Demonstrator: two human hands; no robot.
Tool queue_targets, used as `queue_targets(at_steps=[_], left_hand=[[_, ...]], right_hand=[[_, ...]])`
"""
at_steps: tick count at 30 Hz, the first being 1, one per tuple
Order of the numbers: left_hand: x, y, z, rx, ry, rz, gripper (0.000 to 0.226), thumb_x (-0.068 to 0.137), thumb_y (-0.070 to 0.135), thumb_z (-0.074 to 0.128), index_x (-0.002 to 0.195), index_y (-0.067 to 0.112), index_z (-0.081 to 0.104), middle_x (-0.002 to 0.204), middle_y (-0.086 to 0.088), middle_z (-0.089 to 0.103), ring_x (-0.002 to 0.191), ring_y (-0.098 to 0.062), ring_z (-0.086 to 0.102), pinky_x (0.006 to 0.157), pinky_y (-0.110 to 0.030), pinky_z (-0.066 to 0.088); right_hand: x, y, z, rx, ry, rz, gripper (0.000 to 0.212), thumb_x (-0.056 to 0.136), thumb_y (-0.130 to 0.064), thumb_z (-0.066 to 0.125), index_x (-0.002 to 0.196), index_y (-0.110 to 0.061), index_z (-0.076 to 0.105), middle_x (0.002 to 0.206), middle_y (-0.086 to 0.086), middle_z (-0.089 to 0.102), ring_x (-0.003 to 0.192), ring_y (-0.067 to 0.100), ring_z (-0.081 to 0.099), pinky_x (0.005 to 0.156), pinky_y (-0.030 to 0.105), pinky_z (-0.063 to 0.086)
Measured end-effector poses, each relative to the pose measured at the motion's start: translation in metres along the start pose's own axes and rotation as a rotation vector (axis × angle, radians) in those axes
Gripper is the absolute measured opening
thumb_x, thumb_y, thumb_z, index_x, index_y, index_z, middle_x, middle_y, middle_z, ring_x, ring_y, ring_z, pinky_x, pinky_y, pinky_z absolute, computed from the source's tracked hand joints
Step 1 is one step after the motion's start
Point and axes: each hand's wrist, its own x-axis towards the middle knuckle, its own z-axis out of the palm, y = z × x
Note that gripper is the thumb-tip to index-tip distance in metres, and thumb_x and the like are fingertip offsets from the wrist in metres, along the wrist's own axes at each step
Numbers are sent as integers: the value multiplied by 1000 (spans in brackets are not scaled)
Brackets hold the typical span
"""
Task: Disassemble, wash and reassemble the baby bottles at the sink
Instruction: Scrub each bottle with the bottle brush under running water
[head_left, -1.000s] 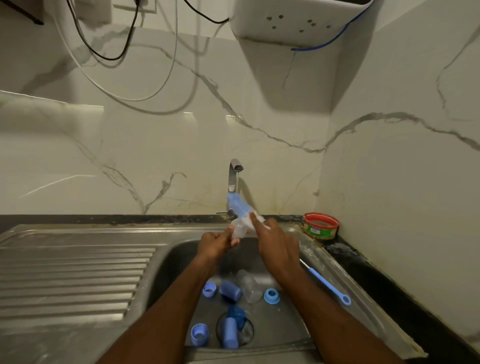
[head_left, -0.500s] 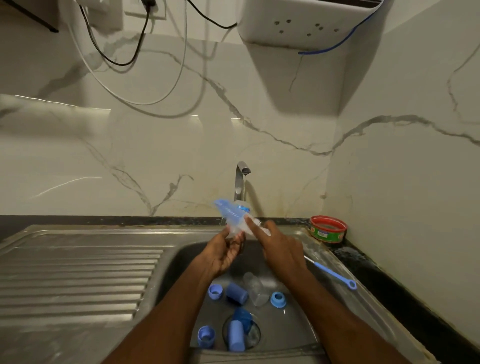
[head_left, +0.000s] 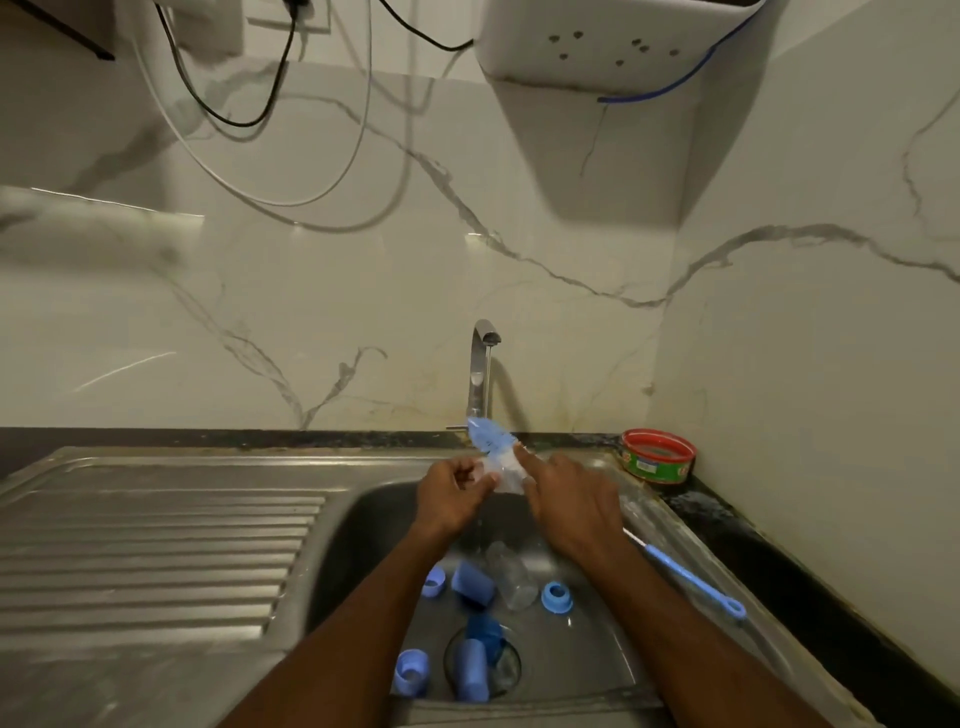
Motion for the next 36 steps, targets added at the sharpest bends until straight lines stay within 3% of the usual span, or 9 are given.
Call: queue_targets(at_steps=[4,8,10,14,19,22,24,27,36], left_hand=[[4,0,-1,-147,42,3,30,90,28,76,118,24,68,113,4,73,100,-5,68,92,-30,57],[1,16,4,-393,80,-124,40,95,39,67,131,25,56,123,-1,64,104,-16,64,78,-32,57],[3,18,5,-414,140,-203,43,95,49,63,131,31,49,122,-1,56,106,-23,59,84,-45,58],[3,11,3,-211,136,-145,46,90,57,66,124,35,44,111,4,53,102,-21,58,86,-51,60],[5,-8,-2,195,-69,-117,90,67,58,84,137,18,44,128,-3,61,112,-18,61,98,-44,55],[-3,1,0,425,-132,64,60,87,33,78,136,8,52,133,-9,60,120,-22,58,105,-39,47],[-6,7,2,468,-102,107,49,87,34,78,127,11,61,122,-6,65,113,-20,62,98,-32,49],[-6,9,4,431,-43,87,55,80,43,79,125,17,60,117,0,67,112,-18,65,91,-26,48],[1,4,-6,765,-46,-40,53,95,42,66,136,11,52,131,-11,60,119,-24,58,105,-38,46]], right_hand=[[-3,-4,3,128,-27,-6,75,96,-56,56,158,-35,21,138,5,55,122,24,57,93,37,47],[3,-12,5,200,-44,66,45,102,-42,53,143,-32,43,132,1,62,113,20,62,93,34,48],[1,-13,1,163,1,98,31,101,-35,55,130,-27,47,117,2,68,98,19,66,81,33,53],[-1,-3,-17,124,122,151,23,105,-33,46,125,-24,44,104,4,69,83,21,63,64,33,42],[-4,3,-18,177,101,35,21,105,-46,42,119,-31,47,104,-4,66,88,19,63,77,37,51],[-1,-10,-13,105,-42,-5,25,101,-40,53,121,-29,45,108,-1,66,92,22,64,75,35,46],[3,-19,-6,46,-59,-25,27,102,-35,52,127,-27,44,113,1,67,95,23,66,71,33,42],[7,-28,-3,-15,-2,-41,28,103,-32,49,130,-27,44,113,2,68,95,25,68,67,33,38],[-10,-20,-4,-40,13,-99,40,101,-37,56,137,-28,42,115,4,67,97,21,65,76,33,48]])
